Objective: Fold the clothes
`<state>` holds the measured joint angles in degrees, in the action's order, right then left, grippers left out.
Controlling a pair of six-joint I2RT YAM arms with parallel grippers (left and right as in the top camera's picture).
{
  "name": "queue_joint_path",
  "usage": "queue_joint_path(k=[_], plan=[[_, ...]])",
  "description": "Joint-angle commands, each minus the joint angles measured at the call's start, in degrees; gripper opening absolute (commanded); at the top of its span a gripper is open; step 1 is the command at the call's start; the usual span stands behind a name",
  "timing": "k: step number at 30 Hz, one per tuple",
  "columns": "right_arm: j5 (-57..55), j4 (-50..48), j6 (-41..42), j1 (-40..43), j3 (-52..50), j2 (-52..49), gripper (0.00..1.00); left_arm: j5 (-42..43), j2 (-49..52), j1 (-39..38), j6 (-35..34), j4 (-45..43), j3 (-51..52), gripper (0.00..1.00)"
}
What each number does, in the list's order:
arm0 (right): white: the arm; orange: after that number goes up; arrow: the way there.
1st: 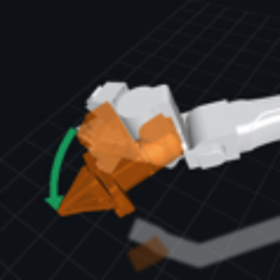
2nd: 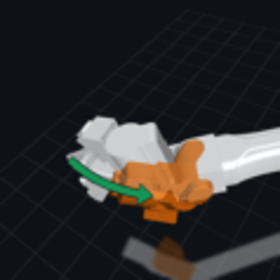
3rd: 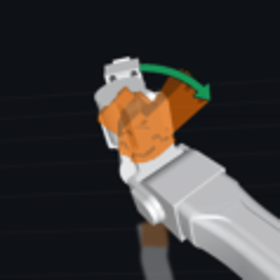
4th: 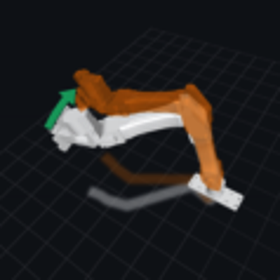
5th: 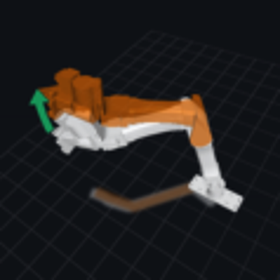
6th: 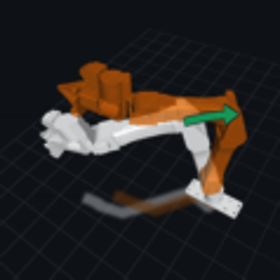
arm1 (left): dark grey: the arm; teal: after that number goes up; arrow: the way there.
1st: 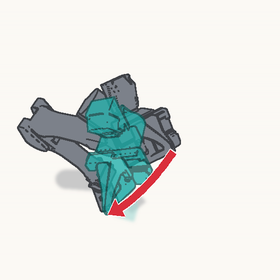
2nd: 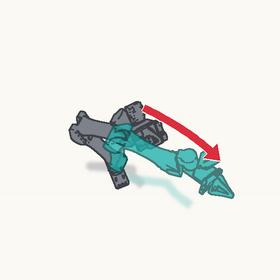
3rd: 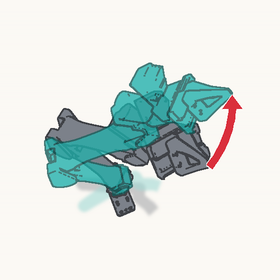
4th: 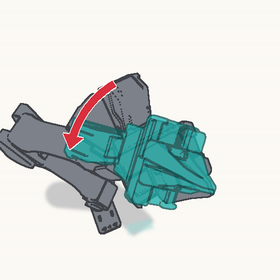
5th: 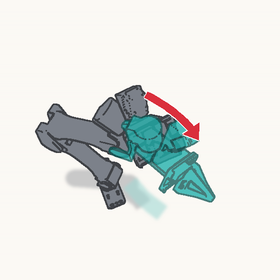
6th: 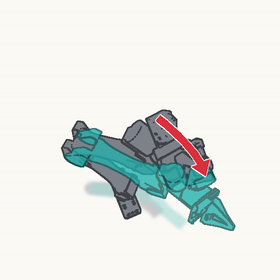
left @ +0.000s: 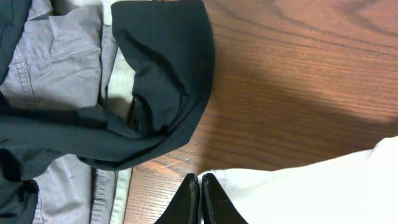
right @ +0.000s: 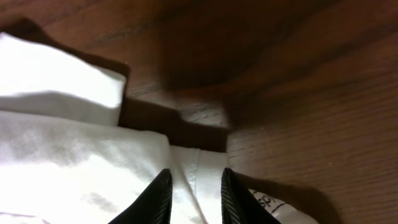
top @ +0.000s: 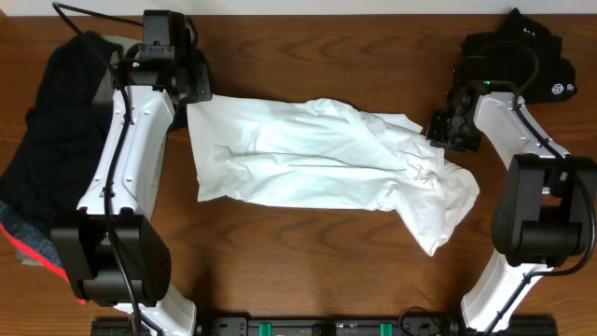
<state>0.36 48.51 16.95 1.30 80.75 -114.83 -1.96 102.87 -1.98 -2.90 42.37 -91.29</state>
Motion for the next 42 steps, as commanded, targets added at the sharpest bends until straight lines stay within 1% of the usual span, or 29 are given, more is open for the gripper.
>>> queue_joint_path(k=[1, 8, 13, 22, 26, 30, 33, 35, 42], plan=[[-1.62, -0.31, 1.49, -0.37, -1.11, -0.48, 0.24, -1.14, 0.00, 0.04, 0.76, 0.00, -0.72, 0.06], [-1.62, -2.93, 1.44, -1.38, -2.84, -0.48, 0.20, -1.14, 0.00, 0.04, 0.98, 0.15, -0.72, 0.06], [-1.64, -4.28, 1.44, -1.70, -2.71, -0.17, 0.20, -1.14, 0.00, 0.04, 0.98, 0.24, -0.72, 0.06], [-0.11, -3.10, 1.25, -1.75, -2.05, 0.61, 0.18, -1.14, 0.00, 0.04, 0.98, 0.24, -0.72, 0.06], [-0.04, -2.47, 1.25, -2.14, -2.05, 0.61, 0.12, -1.14, 0.00, 0.04, 0.98, 0.24, -0.72, 0.06], [0.13, -2.47, 1.25, -2.84, -2.05, 0.61, 0.09, -1.14, 0.00, 0.04, 0.96, 0.24, -0.72, 0.06], [0.11, -2.56, 1.22, -3.19, -2.05, 0.61, 0.06, -1.14, 0.00, 0.04, 0.98, 0.24, -0.72, 0.06], [0.11, -2.56, 1.16, -3.21, -2.05, 0.61, 0.02, -1.14, 0.00, 0.04, 0.98, 0.24, -0.72, 0.06], [0.09, -3.34, 1.01, -3.10, -1.44, 0.83, 0.01, -1.14, 0.00, 0.04, 0.98, 0.20, -0.72, 0.06]])
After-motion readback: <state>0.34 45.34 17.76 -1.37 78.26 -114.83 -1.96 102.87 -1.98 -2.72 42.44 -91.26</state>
